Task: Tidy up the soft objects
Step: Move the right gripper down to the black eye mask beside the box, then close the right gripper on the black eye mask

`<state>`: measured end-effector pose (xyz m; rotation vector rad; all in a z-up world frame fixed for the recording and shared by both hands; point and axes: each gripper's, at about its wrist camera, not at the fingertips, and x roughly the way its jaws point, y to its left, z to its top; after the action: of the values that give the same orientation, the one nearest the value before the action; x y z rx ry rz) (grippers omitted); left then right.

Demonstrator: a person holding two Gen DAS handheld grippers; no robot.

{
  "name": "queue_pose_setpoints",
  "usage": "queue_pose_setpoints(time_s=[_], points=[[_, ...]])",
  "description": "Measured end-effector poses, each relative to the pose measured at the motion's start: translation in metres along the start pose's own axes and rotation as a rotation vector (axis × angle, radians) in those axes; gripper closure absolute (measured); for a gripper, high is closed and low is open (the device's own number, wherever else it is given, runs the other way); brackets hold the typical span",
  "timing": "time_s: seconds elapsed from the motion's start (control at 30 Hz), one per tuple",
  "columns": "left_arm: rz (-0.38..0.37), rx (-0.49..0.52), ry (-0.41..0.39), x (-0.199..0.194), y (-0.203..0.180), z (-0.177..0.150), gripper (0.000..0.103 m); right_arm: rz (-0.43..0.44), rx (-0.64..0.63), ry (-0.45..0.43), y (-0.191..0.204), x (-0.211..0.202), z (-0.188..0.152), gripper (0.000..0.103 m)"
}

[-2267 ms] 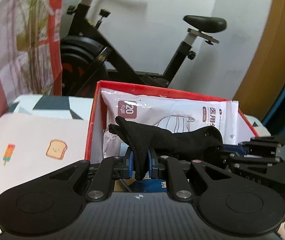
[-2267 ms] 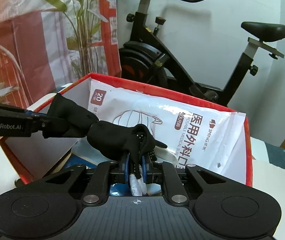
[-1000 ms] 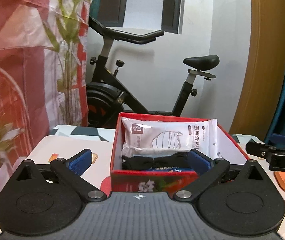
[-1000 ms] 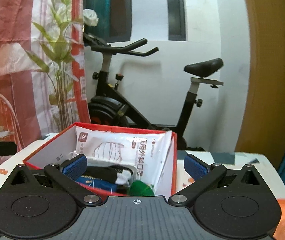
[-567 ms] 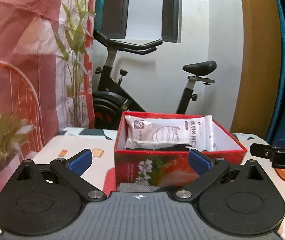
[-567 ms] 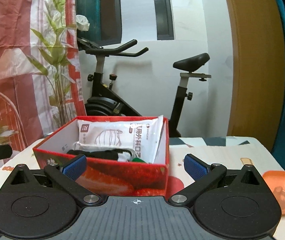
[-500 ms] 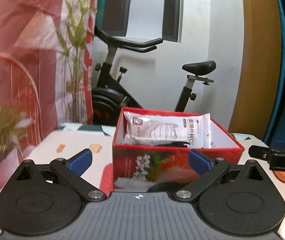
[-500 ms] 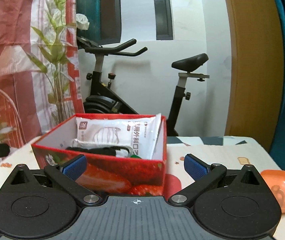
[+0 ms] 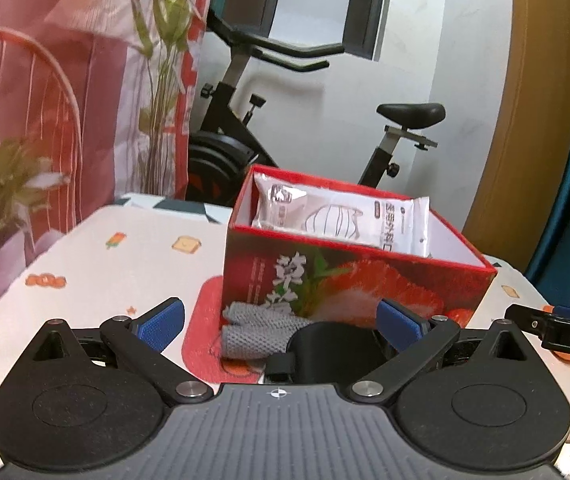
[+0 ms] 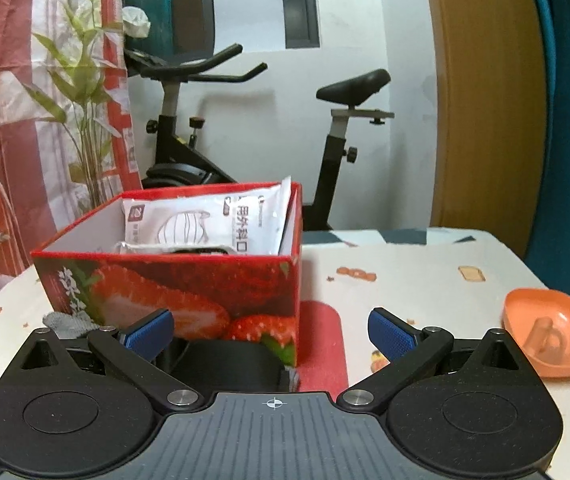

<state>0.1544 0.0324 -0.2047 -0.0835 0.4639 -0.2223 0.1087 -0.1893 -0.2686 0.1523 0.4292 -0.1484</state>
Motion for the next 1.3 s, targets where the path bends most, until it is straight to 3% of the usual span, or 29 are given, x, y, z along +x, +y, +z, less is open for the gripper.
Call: queue_pose_setpoints(time_s=[0.63, 0.93, 1.13, 1.3], points=[[0.032, -0.035, 0.113, 0.032, 0.010, -0.020, 0.001, 0.075, 0.028, 0.084, -0.008, 0.032, -0.029, 0.001], [0.014, -0.057, 0.169, 0.049, 0.012, -0.027, 0.002, 0.096, 0.025, 0.135, -0.007, 0.048, -0.039, 0.007], [-0.025, -0.053, 0.200, 0.060, 0.009, -0.035, 0.015, 0.098, 0.027, 0.159, -0.009, 0.058, -0.045, 0.017], [-0.058, -0.079, 0.228, 0.072, 0.012, -0.038, 0.025, 0.105, 0.033, 0.172, -0.011, 0.064, -0.046, 0.018]])
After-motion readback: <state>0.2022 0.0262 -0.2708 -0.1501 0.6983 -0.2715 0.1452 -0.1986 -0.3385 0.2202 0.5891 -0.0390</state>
